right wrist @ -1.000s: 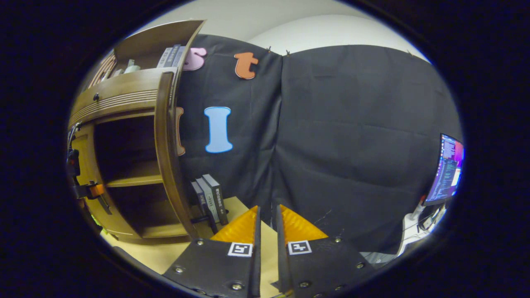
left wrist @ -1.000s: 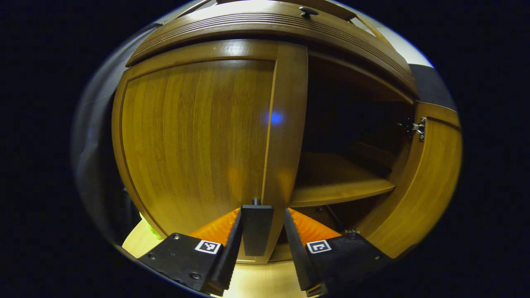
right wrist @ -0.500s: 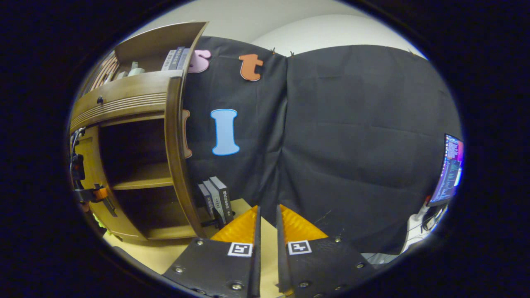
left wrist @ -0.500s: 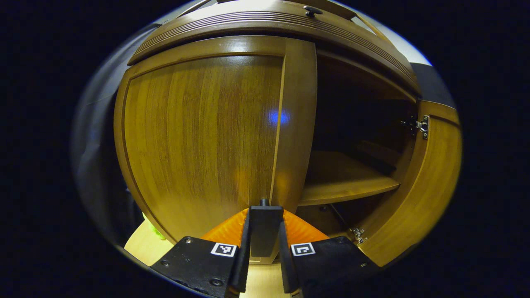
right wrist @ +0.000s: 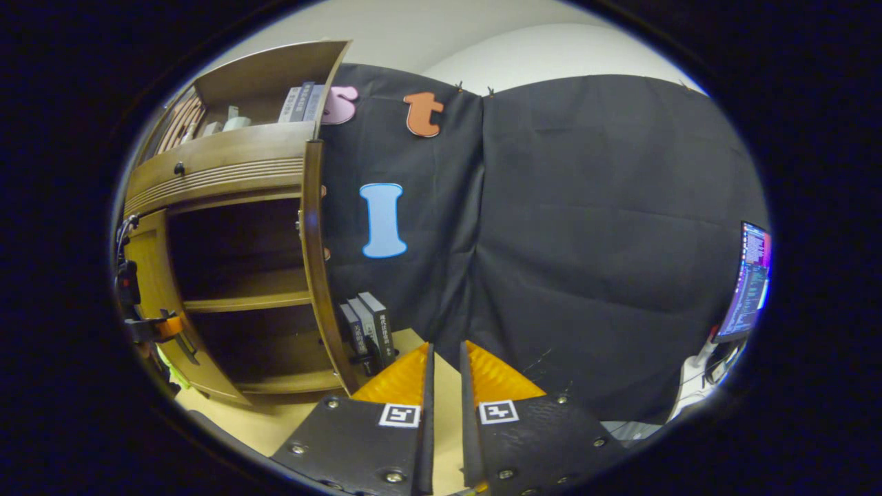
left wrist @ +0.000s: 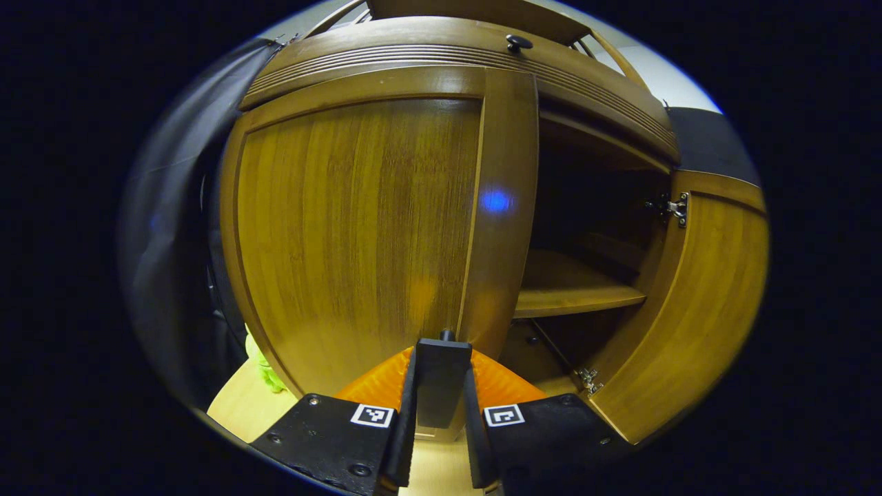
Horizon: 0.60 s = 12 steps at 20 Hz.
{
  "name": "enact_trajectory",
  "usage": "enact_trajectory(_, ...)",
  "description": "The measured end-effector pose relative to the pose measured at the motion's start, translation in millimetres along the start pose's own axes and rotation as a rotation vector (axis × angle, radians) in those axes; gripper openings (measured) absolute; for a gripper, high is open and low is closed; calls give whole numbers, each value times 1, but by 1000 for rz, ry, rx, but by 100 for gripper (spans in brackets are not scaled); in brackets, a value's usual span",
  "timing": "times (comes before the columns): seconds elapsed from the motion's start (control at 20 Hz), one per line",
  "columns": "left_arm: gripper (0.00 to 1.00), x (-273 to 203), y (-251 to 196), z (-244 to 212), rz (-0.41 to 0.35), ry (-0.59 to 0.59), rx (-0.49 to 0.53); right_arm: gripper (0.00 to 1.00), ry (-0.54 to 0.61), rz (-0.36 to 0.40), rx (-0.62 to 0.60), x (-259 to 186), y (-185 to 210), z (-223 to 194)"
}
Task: Open the right door of the double-door shoe cabinet with the right hand, and open the left door with the left hand.
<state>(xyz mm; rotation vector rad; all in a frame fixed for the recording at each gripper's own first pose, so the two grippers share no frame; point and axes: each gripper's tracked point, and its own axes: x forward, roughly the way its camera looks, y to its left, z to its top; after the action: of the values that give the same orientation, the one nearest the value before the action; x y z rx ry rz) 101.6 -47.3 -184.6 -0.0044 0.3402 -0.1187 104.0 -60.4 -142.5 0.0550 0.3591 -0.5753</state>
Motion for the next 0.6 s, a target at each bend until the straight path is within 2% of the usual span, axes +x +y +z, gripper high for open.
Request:
enact_trajectory(0.05,34,-5,1,-1,0,-1,-3,17,-2,8,-2,-1,1,0)
enact_trajectory(0.2,34,-12,3,-2,1,-4,-17,17,-13,36,-6,-2,5,2)
enact_trajectory(0.25,36,-13,3,-1,2,-7,-19,17,-17,44,-9,-1,6,2)
enact_trajectory(0.4,33,-15,4,0,4,-10,-22,17,-21,70,-22,-3,9,2)
enact_trajectory(0.45,36,-14,4,0,6,-11,-26,17,-21,77,-25,-4,10,2)
enact_trajectory(0.5,33,-14,5,0,9,-11,-31,17,-23,85,-26,-4,10,3)
enact_trajectory(0.6,36,-14,5,0,13,-12,-39,17,-27,103,-26,-5,14,4)
